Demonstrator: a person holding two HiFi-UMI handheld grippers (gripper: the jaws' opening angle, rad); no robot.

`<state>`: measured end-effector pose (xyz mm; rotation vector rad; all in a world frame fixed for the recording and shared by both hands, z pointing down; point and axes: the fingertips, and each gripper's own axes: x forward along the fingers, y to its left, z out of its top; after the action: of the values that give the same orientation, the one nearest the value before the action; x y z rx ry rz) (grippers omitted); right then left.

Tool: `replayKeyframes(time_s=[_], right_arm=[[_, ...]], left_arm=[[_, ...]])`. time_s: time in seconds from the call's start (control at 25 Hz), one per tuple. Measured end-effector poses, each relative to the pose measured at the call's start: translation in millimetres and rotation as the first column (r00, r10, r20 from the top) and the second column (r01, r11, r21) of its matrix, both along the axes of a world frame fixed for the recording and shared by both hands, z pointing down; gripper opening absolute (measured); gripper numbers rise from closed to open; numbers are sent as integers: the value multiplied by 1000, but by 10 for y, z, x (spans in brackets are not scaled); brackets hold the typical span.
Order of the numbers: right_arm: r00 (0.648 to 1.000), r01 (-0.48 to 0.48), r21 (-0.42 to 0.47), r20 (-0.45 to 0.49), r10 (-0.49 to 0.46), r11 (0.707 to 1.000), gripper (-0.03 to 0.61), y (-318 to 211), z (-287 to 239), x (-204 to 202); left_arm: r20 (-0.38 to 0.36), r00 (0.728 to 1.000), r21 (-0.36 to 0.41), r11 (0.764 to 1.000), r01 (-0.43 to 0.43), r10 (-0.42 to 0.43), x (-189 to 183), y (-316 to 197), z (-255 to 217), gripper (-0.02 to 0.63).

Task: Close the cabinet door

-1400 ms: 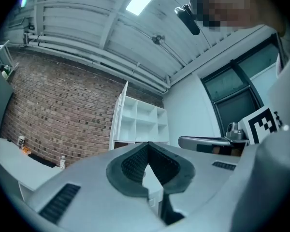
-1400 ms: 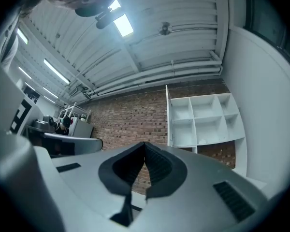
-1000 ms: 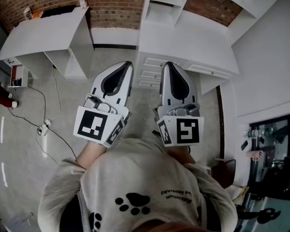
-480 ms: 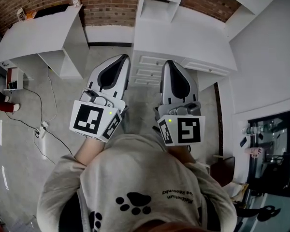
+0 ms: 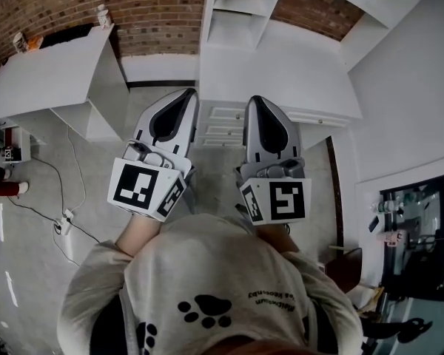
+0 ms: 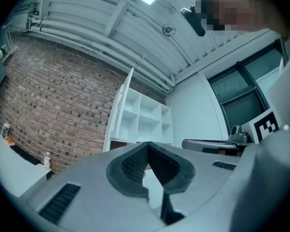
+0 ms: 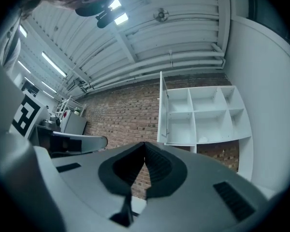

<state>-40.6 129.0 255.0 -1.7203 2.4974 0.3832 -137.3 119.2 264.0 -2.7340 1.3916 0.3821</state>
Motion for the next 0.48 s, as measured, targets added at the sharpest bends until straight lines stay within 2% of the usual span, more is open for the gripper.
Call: replayKeyframes(time_s=[0.16,0.48], right_arm=[[1000,-23,-22,-3,23,999,10,-536,30,-18],[996,-90,-15,-6,90,996,11,-1485,-127,-62]], left_arm=[[-4,999,-16,999,-35,35,-8,-546,27,9],[17,992,0,992,-128,128,-1,-1556,-154,9]])
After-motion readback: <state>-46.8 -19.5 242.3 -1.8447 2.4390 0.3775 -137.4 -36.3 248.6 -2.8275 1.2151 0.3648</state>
